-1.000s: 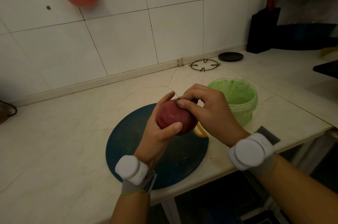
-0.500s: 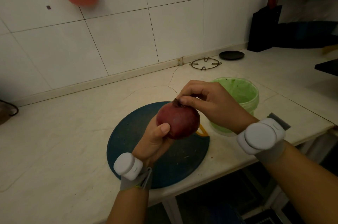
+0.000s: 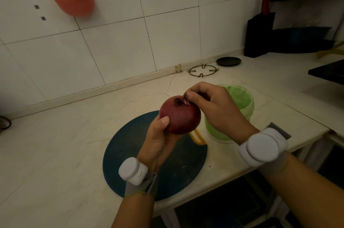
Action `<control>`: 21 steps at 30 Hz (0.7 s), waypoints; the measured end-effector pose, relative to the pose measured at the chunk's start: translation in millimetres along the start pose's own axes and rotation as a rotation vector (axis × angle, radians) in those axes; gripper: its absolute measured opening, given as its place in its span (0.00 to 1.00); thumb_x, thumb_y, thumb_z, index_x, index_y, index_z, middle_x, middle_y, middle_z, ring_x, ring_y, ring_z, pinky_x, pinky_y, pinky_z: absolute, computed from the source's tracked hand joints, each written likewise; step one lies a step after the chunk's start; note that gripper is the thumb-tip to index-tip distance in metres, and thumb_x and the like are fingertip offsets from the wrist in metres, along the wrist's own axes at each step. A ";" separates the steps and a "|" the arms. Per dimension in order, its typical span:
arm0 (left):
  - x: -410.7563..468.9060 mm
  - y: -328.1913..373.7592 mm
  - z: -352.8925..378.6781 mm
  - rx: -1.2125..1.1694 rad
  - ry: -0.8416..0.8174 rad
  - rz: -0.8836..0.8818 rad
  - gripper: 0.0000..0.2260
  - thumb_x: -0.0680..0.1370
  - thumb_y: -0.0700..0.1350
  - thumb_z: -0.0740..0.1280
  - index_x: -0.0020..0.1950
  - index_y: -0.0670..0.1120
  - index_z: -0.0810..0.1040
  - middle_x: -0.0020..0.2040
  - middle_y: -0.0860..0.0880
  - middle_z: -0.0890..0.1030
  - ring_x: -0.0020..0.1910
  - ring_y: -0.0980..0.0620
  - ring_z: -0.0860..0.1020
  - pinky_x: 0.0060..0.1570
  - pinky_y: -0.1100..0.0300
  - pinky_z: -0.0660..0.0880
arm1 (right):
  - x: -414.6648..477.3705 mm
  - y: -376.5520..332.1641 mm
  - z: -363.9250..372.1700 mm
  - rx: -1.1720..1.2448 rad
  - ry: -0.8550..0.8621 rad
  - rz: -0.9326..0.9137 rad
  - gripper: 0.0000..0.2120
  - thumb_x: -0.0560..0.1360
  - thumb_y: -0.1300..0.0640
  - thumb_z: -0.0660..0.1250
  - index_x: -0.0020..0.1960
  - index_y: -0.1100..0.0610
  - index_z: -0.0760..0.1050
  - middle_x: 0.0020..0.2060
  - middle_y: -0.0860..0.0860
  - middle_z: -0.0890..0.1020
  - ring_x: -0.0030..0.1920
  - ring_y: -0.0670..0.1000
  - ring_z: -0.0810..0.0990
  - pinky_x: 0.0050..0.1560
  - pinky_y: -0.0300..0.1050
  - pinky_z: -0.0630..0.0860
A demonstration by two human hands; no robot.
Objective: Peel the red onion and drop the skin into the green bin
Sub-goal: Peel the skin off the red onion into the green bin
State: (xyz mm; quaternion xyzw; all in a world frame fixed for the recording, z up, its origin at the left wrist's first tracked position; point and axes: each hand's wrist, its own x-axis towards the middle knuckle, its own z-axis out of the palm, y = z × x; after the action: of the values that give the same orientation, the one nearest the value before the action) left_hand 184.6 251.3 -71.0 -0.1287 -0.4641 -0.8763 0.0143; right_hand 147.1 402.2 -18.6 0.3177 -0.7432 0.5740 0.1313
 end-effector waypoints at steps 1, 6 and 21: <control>1.1 -0.5 0.4 -0.011 0.005 0.000 0.33 0.57 0.53 0.81 0.59 0.46 0.78 0.56 0.42 0.81 0.54 0.43 0.80 0.47 0.54 0.79 | 0.1 0.1 -0.7 0.030 0.001 0.024 0.06 0.76 0.58 0.64 0.43 0.53 0.79 0.38 0.46 0.81 0.43 0.46 0.80 0.48 0.45 0.77; 7.9 0.0 9.6 -0.026 0.005 -0.030 0.37 0.56 0.54 0.81 0.62 0.45 0.75 0.59 0.40 0.79 0.57 0.40 0.78 0.52 0.49 0.79 | -0.1 -5.4 -10.5 0.132 0.014 0.086 0.07 0.76 0.58 0.64 0.42 0.54 0.79 0.37 0.48 0.82 0.40 0.43 0.80 0.43 0.37 0.76; 9.0 -3.0 28.7 -0.065 0.069 -0.031 0.40 0.56 0.53 0.81 0.64 0.45 0.72 0.58 0.40 0.79 0.57 0.39 0.79 0.48 0.49 0.79 | -5.2 -12.6 -24.9 -0.083 0.065 -0.035 0.06 0.71 0.56 0.70 0.47 0.47 0.81 0.42 0.46 0.79 0.45 0.44 0.76 0.47 0.38 0.75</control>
State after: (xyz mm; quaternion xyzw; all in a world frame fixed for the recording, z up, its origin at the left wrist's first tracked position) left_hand 181.6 277.3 -55.9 -0.0914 -0.4365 -0.8950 0.0125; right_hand 154.7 425.4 -4.1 0.3064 -0.7559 0.5503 0.1784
